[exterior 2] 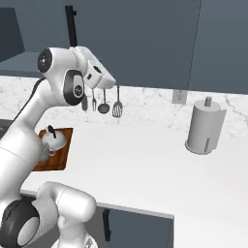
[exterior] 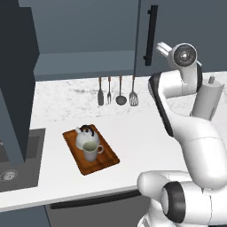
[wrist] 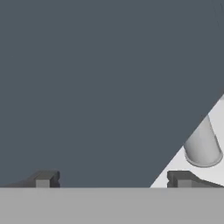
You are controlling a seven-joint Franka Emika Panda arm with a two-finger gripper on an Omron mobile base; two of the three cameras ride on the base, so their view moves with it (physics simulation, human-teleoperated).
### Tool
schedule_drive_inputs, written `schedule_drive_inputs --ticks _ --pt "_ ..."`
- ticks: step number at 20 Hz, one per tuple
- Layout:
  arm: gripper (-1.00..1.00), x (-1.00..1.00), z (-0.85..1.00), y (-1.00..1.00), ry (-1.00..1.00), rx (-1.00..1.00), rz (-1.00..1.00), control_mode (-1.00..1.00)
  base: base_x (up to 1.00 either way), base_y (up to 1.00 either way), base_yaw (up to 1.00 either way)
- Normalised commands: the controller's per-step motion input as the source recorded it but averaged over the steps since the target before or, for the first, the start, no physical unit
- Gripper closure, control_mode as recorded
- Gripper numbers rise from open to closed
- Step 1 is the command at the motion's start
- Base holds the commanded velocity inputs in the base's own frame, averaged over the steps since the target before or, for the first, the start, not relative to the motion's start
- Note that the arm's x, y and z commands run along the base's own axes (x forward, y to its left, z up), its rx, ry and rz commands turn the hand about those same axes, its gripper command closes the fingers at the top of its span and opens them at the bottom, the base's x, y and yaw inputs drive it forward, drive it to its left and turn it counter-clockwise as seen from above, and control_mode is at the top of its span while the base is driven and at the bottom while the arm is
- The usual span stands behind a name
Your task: Pick the kettle from the counter and place it on the tray. Then pick the mug from the cabinet and place it on the tray. Then close the cabinet doors.
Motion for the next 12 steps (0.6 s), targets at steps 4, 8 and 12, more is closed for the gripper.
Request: schedule_drive_inputs --ticks 4,8,12 --pt "-1.00 -0.72 0.00 -0.08 -0.05 0.00 -0.02 -1.00 0.00 0.00 0.00" --pt "-1.00 -0.81 0.01 0.00 -0.02 0.00 0.00 -1.00 0.00 0.00 0.00" --pt "-1.00 -0.89 0.00 0.05 -0.07 -0.16 0.04 -1.00 0.00 0.00 0.00"
